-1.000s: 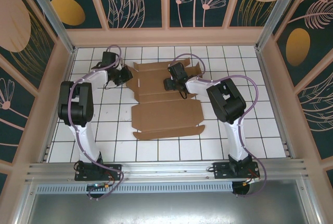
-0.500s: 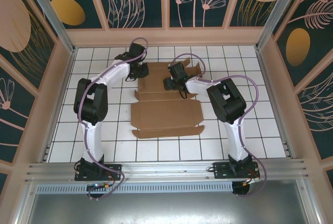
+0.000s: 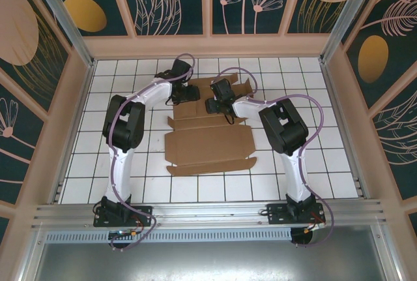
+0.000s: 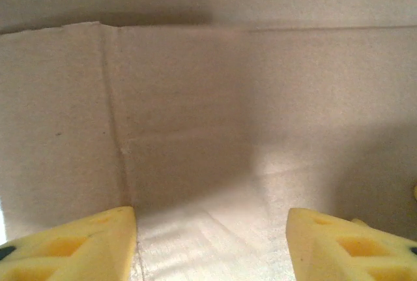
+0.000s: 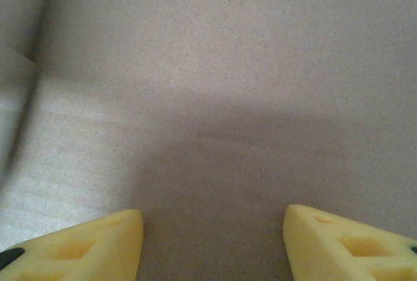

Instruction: Fold the paper box

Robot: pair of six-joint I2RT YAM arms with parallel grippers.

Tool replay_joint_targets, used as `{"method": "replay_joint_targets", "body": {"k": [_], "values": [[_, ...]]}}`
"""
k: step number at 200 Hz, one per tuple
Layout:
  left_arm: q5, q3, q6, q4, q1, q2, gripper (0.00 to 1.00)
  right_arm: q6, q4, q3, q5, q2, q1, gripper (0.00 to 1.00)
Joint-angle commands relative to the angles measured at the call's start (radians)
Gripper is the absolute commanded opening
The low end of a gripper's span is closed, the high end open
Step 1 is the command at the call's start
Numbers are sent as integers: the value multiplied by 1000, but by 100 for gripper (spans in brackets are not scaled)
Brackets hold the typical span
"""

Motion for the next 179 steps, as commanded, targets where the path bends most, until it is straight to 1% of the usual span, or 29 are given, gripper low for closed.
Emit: {"method": "replay_joint_targets", "body": {"k": [1, 25, 74, 99, 142, 179], "values": [[87, -29, -22, 69, -6, 11, 67, 38, -217, -72, -64, 65, 17, 60], [114, -36, -34, 92, -6, 35, 71, 39, -221, -74, -60, 62, 16, 60], [140, -84, -67, 145, 3, 51, 70, 38, -228, -73, -51, 53, 16, 60], [124, -112, -80, 156, 32, -13, 69, 38, -230, -78, -48, 46, 17, 60], [137, -146, -84, 149, 107, -160, 68, 50, -222, -86, -69, 36, 9, 60], [121, -187, -58, 130, 128, -220, 66, 62, -213, -88, -78, 33, -1, 60]]}}
